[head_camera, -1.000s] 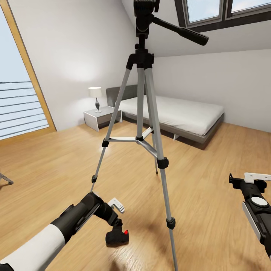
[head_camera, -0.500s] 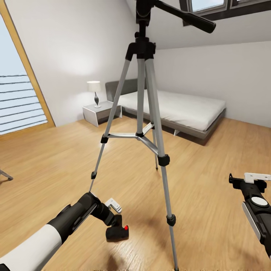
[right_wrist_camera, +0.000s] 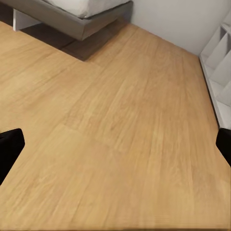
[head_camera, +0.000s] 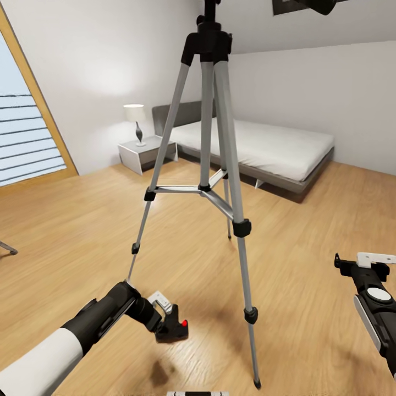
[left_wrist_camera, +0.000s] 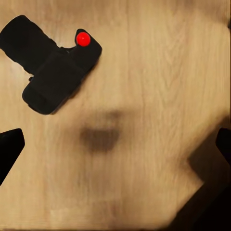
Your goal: Attach the digital camera to the camera tripod in the bedroom.
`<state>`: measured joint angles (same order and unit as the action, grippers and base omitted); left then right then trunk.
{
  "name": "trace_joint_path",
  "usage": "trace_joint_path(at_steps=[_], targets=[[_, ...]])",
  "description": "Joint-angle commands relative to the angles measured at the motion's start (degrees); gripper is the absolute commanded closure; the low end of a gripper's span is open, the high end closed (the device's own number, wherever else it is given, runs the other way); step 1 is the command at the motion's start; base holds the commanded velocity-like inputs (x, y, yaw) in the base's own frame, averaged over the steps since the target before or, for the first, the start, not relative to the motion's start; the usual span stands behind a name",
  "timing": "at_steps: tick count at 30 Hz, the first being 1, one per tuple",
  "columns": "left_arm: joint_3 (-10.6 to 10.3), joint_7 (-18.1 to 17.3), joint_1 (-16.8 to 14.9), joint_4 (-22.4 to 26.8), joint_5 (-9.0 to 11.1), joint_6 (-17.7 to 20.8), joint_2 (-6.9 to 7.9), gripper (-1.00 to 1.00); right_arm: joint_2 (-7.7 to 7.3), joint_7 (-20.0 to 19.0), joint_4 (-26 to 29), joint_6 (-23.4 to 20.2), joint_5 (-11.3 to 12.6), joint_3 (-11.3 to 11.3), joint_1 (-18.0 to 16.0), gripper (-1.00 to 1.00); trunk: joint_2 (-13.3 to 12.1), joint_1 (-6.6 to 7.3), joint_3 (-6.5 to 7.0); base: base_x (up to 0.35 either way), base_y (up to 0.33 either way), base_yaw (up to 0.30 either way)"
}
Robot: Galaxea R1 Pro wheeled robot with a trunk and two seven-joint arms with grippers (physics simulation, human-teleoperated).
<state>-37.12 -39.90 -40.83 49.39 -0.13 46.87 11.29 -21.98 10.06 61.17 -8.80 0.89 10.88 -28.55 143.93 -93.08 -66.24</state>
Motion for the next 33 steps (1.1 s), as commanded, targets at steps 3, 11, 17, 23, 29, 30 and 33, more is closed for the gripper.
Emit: trace_joint_path(at_steps=[3,11,17,23,29,30,33], targets=[[-0.39,-1.33,-0.07,0.10,-0.06,-0.17,0.72,-1.00,-0.02,0.22,0.09,-0.34,0.08,-0.07,-0.02,-1.00,0.05,-0.04,-0.50,0.000,0.000,0.000],[-0.78,-3.24,-0.11,0.15,-0.12,-4.21,3.32,-1.00,-0.06,0.17,0.11,-0.22,0.07,-0.10,-0.02,-1.00,0.05,-0.04,-0.50,0.000,0.000,0.000],[-0.87,-5.43,-0.19,0.74,-0.24,-6.48,4.36,-1.00,-0.06,-0.10,0.15,-0.12,0.08,-0.14,-0.02,-1.00,0.05,-0.04,-0.50,0.000,0.000,0.000],[-0.91,-6.68,-0.20,2.74,-1.94,-7.12,5.07,-1.00,-0.08,-0.27,0.22,-0.05,0.08,-0.09,-0.02,-1.00,0.05,-0.04,-0.50,0.000,0.000,0.000],[-0.90,-7.43,-0.21,7.67,-5.12,-7.35,6.55,-1.00,-0.08,-0.33,0.74,-0.05,0.08,-0.08,-0.02,-1.00,0.05,-0.04,-0.50,0.000,0.000,0.000],[-0.89,-7.59,-0.21,8.42,-5.40,-7.38,6.78,-1.00,-0.08,-0.32,0.98,-0.06,0.08,-0.07,-0.02,-1.00,0.05,-0.04,-0.50,0.000,0.000,0.000],[-0.87,-7.92,-0.21,9.65,-5.82,-7.47,7.11,-1.00,-0.08,-0.32,1.62,-0.06,0.08,-0.10,-0.02,-1.00,0.05,-0.04,-0.50,0.000,0.000,0.000]])
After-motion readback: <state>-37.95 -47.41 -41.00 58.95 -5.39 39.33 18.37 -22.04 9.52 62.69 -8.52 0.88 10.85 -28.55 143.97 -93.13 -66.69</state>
